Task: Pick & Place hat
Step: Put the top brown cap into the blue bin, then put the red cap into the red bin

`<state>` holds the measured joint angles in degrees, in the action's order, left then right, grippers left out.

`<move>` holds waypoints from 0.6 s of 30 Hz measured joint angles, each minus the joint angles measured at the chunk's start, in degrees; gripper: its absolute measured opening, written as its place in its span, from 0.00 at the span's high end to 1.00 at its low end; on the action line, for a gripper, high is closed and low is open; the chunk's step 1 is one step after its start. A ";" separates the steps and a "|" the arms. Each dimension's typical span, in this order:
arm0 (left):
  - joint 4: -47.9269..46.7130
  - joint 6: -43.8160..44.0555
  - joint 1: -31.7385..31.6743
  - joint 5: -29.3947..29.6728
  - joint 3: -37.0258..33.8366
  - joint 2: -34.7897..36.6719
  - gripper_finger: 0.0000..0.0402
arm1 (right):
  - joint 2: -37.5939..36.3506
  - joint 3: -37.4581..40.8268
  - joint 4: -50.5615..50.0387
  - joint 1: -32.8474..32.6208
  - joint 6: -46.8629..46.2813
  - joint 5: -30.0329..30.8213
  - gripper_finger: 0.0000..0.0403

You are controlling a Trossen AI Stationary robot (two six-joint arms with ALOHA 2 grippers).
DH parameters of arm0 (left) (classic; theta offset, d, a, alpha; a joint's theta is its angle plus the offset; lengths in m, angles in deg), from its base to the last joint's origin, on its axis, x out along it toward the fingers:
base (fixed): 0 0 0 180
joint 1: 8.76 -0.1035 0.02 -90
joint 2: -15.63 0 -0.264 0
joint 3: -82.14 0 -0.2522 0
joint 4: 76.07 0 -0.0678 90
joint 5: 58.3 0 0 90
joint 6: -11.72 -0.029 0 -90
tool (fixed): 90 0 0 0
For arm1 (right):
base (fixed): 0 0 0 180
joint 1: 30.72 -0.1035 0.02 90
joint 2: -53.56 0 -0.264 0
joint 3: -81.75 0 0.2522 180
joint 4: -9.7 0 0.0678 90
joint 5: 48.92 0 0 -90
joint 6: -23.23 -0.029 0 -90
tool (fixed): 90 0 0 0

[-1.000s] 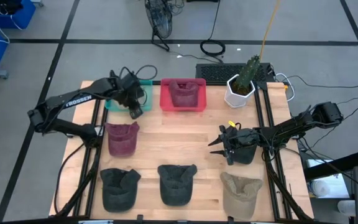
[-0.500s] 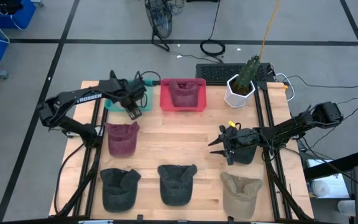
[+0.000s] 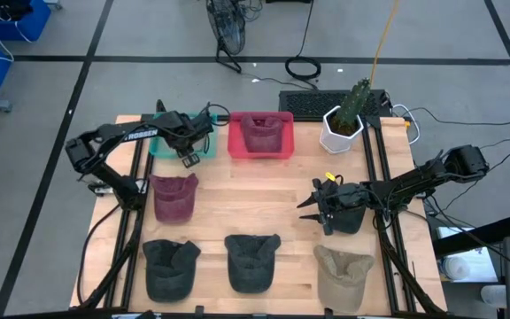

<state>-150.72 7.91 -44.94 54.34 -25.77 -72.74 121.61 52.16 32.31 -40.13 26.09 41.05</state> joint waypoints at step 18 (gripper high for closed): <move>8.70 5.63 -2.95 -3.14 0.00 0.45 0.73 | 0.00 0.00 0.04 0.00 0.26 0.17 0.64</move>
<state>-142.02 13.55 -47.90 51.19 -25.77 -72.29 121.61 52.16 32.36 -40.13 26.35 41.22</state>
